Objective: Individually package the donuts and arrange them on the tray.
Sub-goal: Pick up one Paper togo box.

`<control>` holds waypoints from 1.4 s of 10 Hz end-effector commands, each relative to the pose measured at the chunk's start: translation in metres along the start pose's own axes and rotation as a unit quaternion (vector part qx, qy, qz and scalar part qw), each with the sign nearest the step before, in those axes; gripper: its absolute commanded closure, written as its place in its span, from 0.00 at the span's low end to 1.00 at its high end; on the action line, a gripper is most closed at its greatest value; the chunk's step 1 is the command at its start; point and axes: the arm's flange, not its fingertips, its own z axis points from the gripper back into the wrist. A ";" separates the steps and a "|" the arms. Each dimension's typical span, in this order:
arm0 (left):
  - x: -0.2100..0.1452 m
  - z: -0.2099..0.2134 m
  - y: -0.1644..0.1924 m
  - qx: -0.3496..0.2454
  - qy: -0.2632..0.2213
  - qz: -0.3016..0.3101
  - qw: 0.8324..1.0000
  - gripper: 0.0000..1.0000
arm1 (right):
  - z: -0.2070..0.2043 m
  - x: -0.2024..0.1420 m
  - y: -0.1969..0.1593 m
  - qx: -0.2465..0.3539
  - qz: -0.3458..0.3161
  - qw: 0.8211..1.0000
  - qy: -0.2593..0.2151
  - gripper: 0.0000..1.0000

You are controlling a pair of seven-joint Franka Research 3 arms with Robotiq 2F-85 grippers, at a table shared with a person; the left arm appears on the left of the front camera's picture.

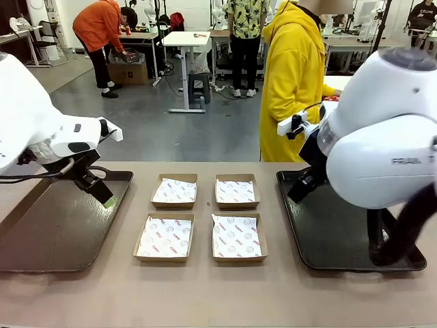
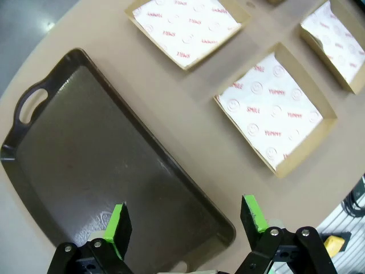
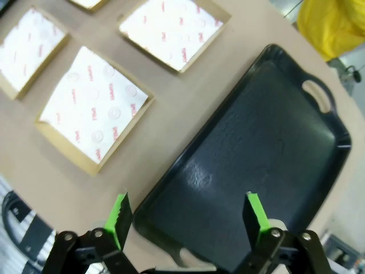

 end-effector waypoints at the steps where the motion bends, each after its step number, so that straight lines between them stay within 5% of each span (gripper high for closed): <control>1: 0.003 -0.010 0.003 0.002 -0.007 0.008 1.000 0.00 | -0.009 -0.087 0.014 -0.082 0.007 0.997 0.001 0.00; 2: 0.003 -0.010 0.003 0.002 -0.007 0.008 1.000 0.00 | 0.000 0.000 0.000 0.000 0.000 1.000 0.000 0.00; 4: 0.003 -0.010 0.003 0.002 -0.007 0.008 1.000 0.00 | 0.018 -0.004 -0.002 -0.028 0.008 1.000 -0.002 0.00; 5: 0.000 -0.003 0.001 0.001 0.000 0.001 1.000 0.00 | 0.014 -0.003 -0.015 0.094 -0.039 0.994 -0.030 0.00; 6: -0.009 0.004 0.017 -0.115 -0.071 0.047 0.990 0.00 | 0.018 -0.012 -0.032 0.209 -0.116 0.968 -0.079 0.00; 8: -0.033 0.025 0.053 -0.299 -0.182 0.099 0.931 0.00 | 0.016 -0.035 -0.081 0.394 -0.246 0.870 -0.165 0.00; 10: -0.058 0.034 0.086 -0.427 -0.249 0.132 0.859 0.00 | 0.004 -0.061 -0.119 0.480 -0.315 0.796 -0.192 0.00; 11: -0.076 0.031 0.100 -0.484 -0.253 0.151 0.824 0.00 | -0.001 -0.077 -0.135 0.508 -0.332 0.773 -0.184 0.00; 12: -0.087 0.026 0.113 -0.506 -0.243 0.172 0.810 0.00 | -0.005 -0.091 -0.146 0.512 -0.348 0.765 -0.177 0.00; 14: -0.109 0.012 0.135 -0.514 -0.203 0.214 0.805 0.00 | -0.009 -0.114 -0.161 0.515 -0.350 0.768 -0.152 0.00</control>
